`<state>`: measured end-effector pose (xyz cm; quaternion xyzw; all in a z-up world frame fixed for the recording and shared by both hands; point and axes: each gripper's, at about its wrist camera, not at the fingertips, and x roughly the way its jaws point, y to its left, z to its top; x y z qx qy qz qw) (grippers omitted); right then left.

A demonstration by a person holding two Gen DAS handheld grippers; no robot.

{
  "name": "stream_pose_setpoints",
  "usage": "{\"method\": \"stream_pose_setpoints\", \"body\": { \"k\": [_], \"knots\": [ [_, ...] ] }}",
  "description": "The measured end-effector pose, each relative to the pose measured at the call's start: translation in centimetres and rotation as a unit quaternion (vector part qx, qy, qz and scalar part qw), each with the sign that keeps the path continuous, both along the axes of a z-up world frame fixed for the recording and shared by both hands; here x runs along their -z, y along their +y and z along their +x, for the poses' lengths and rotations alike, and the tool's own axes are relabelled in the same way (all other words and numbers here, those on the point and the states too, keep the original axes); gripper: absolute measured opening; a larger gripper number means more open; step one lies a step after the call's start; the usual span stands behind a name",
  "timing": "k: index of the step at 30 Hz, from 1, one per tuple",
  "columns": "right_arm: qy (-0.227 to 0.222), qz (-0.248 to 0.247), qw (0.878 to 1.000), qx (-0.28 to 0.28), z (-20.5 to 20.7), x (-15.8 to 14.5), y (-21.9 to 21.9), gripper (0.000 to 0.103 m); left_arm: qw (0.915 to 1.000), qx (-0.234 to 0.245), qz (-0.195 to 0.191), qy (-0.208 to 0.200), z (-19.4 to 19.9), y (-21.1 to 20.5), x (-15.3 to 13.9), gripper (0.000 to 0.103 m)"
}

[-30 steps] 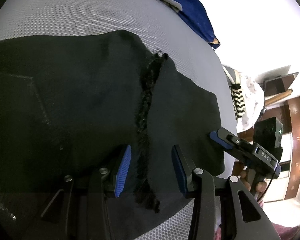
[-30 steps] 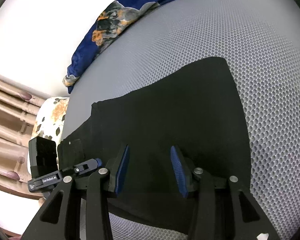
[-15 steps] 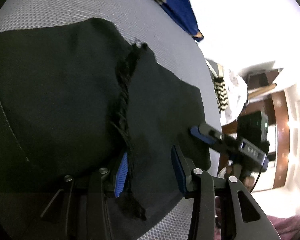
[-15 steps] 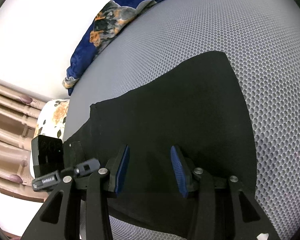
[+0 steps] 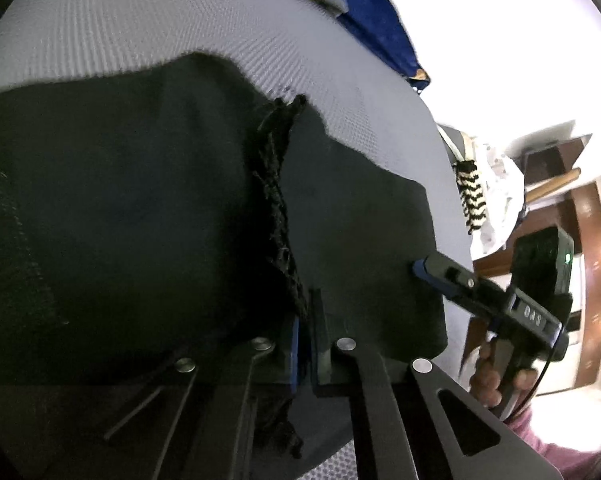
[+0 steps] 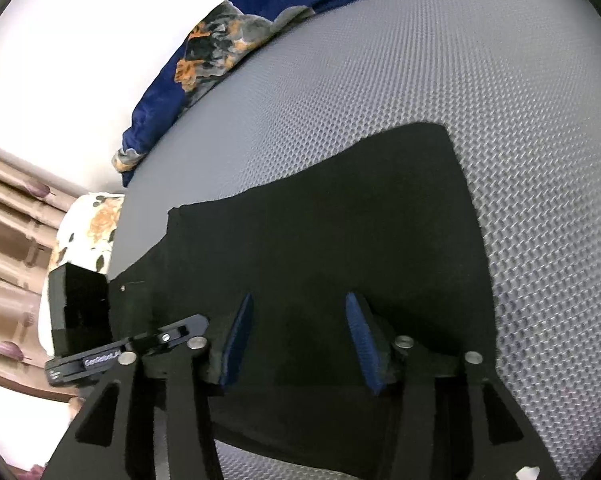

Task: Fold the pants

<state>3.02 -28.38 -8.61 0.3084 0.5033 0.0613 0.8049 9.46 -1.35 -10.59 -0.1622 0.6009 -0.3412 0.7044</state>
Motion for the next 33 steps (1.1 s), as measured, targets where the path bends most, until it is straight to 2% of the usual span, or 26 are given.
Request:
{"method": "stream_pose_setpoints", "body": {
  "k": [6, 10, 15, 19, 23, 27, 29, 33],
  "knots": [
    [-0.009, -0.034, 0.999, -0.001, -0.2, -0.8, -0.4, 0.050, 0.9998, -0.019, 0.002, -0.011, -0.6, 2.0, -1.3, 0.003],
    [-0.008, -0.050, 0.999, -0.002, -0.2, -0.9, -0.4, 0.050, 0.9994, -0.033, 0.011, -0.009, -0.7, 3.6, -0.8, 0.003],
    [-0.004, -0.104, 0.994, -0.015, 0.8, -0.4, 0.6, 0.048, 0.9989, -0.034, 0.031, -0.007, -1.1, 3.2, 0.7, 0.003],
    [-0.004, -0.149, 0.988, -0.029, 1.4, -0.3, 1.2, 0.048, 0.9982, -0.022, 0.048, -0.027, -1.4, 2.7, 0.3, 0.004],
    [-0.014, -0.200, 0.979, -0.033, 3.0, -0.6, 1.3, 0.048, 0.9939, -0.007, 0.088, -0.066, -2.1, 1.5, -0.4, 0.006],
    [-0.010, -0.195, 0.980, -0.033, 3.8, -0.3, 1.3, 0.059, 0.9899, -0.015, 0.114, -0.083, -2.6, 1.0, -0.7, 0.009],
    [-0.013, -0.211, 0.977, -0.038, 3.7, -0.3, 1.9, 0.059, 0.9870, -0.024, 0.130, -0.091, -2.8, 0.7, -1.0, 0.011],
    [-0.016, -0.242, 0.969, -0.053, 3.4, -0.3, 3.0, 0.061, 0.9741, -0.031, 0.184, -0.128, -3.5, 0.0, -1.7, 0.022]
  ]
}}
